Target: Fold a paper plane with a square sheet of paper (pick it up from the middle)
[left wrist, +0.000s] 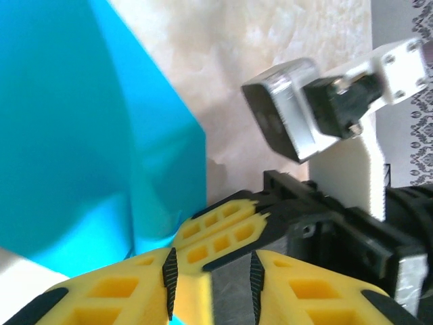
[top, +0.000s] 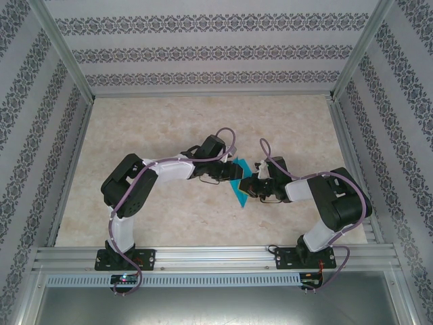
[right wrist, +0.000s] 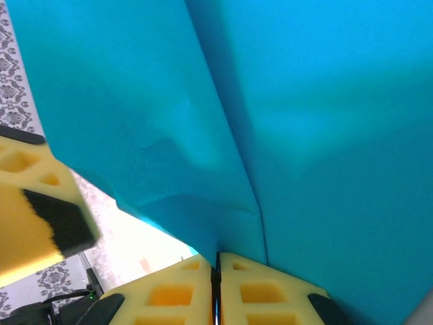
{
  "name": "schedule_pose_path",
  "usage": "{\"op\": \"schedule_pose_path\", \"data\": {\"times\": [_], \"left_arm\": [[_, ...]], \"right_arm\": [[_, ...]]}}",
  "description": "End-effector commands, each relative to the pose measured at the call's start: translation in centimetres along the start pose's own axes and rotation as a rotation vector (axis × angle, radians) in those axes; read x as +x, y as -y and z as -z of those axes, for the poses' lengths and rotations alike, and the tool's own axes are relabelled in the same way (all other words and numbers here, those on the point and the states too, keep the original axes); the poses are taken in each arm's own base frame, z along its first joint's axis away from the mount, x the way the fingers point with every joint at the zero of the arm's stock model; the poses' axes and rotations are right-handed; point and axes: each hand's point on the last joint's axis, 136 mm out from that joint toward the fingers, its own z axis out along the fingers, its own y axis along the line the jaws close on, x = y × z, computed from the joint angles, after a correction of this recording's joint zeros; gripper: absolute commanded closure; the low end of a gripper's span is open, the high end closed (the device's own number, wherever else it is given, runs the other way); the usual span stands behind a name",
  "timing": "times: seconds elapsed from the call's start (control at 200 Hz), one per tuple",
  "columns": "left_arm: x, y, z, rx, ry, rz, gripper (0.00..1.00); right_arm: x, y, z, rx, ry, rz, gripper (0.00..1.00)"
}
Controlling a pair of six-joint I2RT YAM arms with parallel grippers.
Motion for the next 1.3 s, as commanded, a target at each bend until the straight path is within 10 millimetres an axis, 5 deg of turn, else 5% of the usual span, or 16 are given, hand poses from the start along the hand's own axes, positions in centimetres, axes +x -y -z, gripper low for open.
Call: {"op": "schedule_pose_path", "data": {"times": [0.0,0.335,0.679,1.294], "left_arm": [[-0.8,-0.8,-0.4,-0.029,-0.005,0.010,0.62],[-0.1,-3.4,-0.7,-0.155,-0.054,-0.003,0.61],[-0.1,-3.3,-1.5,-0.137,-0.082,-0.004,0.59],[1.6,-5.9,-1.0,-0.224,-0.150,-0.011,0.81]], "right_arm": [[3.7,7.2,0.0,0.273,-0.066,-0.105,0.90],[3.7,7.1,0.0,0.288,-0.067,-0.087,0.88],[3.7,6.9,0.1,0.303,-0.071,-0.065,0.84],[3.7,6.4,0.3,0.295,-0.066,-0.036,0.74]]}}
